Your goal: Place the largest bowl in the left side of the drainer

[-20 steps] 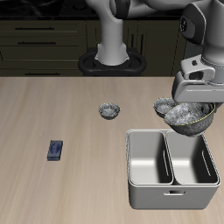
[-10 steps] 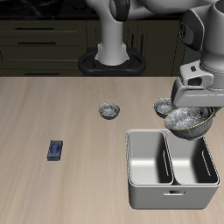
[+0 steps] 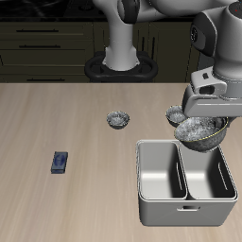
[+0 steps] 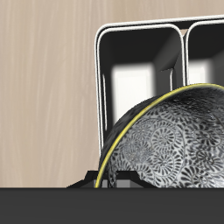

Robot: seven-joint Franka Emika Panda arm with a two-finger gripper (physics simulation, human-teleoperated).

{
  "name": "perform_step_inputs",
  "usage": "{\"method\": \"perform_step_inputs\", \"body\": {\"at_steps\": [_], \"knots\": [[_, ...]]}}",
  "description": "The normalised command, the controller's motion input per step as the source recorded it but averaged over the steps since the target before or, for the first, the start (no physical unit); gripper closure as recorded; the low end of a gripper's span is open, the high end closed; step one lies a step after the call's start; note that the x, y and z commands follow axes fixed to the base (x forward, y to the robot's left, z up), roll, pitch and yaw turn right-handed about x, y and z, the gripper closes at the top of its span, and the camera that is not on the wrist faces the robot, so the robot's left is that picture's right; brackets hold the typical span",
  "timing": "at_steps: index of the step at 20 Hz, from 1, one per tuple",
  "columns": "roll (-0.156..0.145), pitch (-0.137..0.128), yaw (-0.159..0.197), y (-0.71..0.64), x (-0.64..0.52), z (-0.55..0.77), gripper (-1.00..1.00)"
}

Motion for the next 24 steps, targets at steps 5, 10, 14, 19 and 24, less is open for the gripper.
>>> {"method": "perform_step_inputs", "body": {"at_steps": [5,10,14,19,24], "knots": [[0.004,-0.011,-0.002,-0.03,-0.02,0.05,1.0],[-0.032,0.0,-0.001,-0.04,-0.03,-0.03,-1.0],[-0.006,0.029,0.009,-0.06,0.01,-0.06,-1.0],[0.003,-0.004,0.002,-0.03,-0.01,0.02,-1.0],[-0.015,0.005,0.0,-0.06,0.02,-0.02,-1.0]]}}
